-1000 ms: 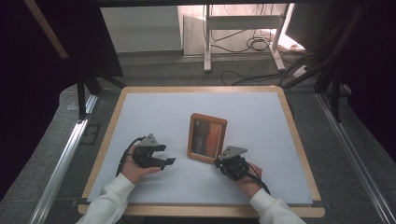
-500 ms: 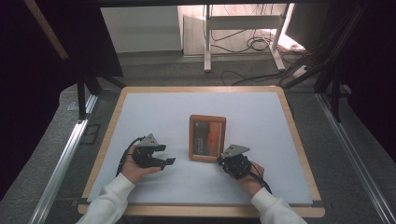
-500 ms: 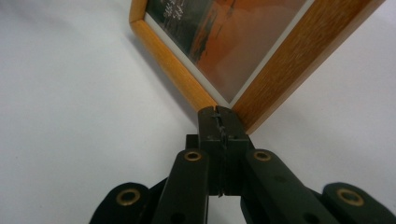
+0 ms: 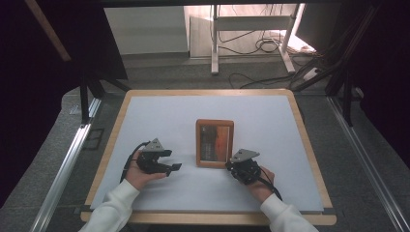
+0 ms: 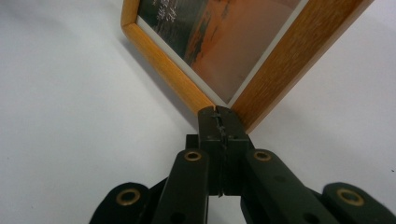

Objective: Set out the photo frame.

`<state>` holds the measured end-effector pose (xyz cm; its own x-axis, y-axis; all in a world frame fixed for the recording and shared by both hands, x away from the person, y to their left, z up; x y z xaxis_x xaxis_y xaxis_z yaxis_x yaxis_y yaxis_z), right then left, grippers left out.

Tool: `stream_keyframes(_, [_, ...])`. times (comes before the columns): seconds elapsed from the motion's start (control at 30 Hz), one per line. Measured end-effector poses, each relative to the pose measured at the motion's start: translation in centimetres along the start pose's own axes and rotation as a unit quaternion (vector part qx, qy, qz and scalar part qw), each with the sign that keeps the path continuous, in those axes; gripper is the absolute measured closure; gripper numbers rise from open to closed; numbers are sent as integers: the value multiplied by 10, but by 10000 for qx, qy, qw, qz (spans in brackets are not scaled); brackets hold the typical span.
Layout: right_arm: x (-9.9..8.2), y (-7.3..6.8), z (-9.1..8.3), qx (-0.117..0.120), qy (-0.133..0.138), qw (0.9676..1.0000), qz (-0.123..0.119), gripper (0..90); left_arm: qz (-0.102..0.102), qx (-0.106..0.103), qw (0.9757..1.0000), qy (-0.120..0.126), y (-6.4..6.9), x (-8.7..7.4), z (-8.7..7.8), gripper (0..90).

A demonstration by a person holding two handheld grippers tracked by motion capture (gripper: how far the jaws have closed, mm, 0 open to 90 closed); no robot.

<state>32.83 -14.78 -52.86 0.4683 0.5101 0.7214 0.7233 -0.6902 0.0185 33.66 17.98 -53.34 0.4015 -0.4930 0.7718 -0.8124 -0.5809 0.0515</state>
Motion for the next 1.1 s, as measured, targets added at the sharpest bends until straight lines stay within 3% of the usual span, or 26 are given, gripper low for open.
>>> stream_keyframes(0.4, [0,2,-12,115,242,9996,41,896,-13,5,10000,21,1,0,-1,271])
stream_keyframes(0.87, [-14,30,-42,93,610,9977,282,861,-15,-4,10000,58,1,3,0,271])
stream_keyframes(0.97, [-17,35,-46,233,650,9969,383,777,1,2,10000,87,1,6,1,271])
stream_keyframes(1.1, [-26,43,-54,209,683,9960,543,524,21,-6,9999,102,3,6,0,271])
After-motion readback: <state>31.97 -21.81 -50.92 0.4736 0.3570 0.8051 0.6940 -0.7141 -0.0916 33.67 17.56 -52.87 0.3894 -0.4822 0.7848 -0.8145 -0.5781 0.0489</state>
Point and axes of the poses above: each handheld gripper's, and its own axes: z roughly forward along the jaws, x roughly out of its top, y roughly to its right, the point moved 1 cm from there along z, roughly forward along the jaws, and after that the axes turned 6 degrees about z, right-handed, at the moved point
